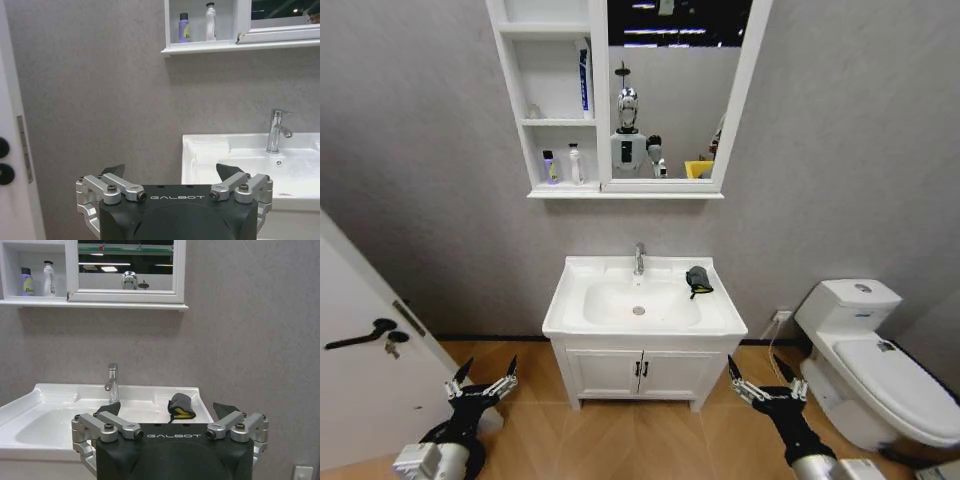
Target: Move facial cleanser and shampoo from washbasin to cabinet, then wipe washbasin with towel.
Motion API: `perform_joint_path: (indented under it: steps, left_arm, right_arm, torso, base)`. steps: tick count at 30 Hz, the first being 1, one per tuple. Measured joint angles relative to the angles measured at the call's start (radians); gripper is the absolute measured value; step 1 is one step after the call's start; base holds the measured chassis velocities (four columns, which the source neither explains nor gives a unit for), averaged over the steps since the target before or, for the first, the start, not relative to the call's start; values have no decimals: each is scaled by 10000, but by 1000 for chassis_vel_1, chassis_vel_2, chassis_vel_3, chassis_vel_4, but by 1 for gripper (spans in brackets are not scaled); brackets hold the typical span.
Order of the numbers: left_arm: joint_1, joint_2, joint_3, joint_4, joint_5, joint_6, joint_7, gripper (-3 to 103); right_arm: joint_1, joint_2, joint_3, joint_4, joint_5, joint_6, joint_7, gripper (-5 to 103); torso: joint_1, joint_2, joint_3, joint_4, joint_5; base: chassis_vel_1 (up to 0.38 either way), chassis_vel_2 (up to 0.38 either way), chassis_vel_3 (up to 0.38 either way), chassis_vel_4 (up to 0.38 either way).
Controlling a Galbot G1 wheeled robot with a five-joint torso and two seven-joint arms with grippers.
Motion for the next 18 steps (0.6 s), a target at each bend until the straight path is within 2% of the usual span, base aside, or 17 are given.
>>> perform_joint_path:
  steps: [2, 3, 4, 6, 9, 10, 12, 13, 15, 17, 18]
  left_arm:
    - [0, 0, 0, 0, 0, 0, 1, 100]
    - [0, 0, 0, 1, 0, -1, 0, 100]
    - [0, 0, 0, 1, 0, -1, 0, 100]
    - [1, -1, 2, 0, 0, 0, 0, 100]
    - [0, 0, 0, 1, 0, 0, 0, 100]
    - [1, -1, 1, 0, 0, -1, 0, 100]
    - [1, 0, -1, -1, 0, 0, 2, 100]
    - [0, 0, 0, 1, 1, 0, -1, 100]
    - [1, 0, 0, 1, 0, 0, -1, 100]
    - [1, -1, 0, -1, 1, 0, 0, 100]
    - [0, 0, -1, 0, 1, 0, -1, 100]
  right_arm:
    - [0, 0, 0, -1, 0, 0, 0, 100]
    - [0, 1, 0, 0, 0, 1, 0, 100]
    - [0, 1, 0, 0, 0, 1, 0, 100]
    - [0, 0, 0, -1, 0, -1, 0, 100]
    - [0, 0, -1, 0, 0, -1, 0, 100]
    - [0, 0, 0, -1, 0, -1, 1, 100]
    - [1, 0, 0, -1, 0, -2, 1, 100]
    - [1, 0, -2, 0, -1, -3, 0, 100]
    - [-1, 0, -1, 0, -1, -2, 0, 100]
    - [1, -1, 0, -1, -1, -3, 1, 100]
    - [1, 0, -2, 0, -1, -3, 0, 100]
  torso:
    - [3, -1, 1, 0, 5]
    - [-2, 1, -2, -1, -16]
    - [-2, 1, -2, -1, -16]
    - [1, 1, 0, 0, 4]
    - [0, 2, -1, -2, -16]
    - [0, 1, -1, -1, 3]
    - [4, 0, 1, 1, 8]
    - [2, -1, -1, 1, -12]
    - [2, 0, -1, -3, -20]
    - [3, -1, 1, 1, 10]
    - [2, 0, -1, 1, -9]
  base:
    - [393, -370, -370, 359]
    - [348, -383, -324, 379]
    - [348, -383, -324, 379]
    - [380, -350, -343, 342]
    - [363, -382, -318, 364]
    - [384, -330, -316, 315]
    - [384, -353, -351, 315]
    - [351, -376, -320, 364]
    - [333, -351, -320, 364]
    - [343, -333, -367, 351]
    - [352, -402, -348, 346]
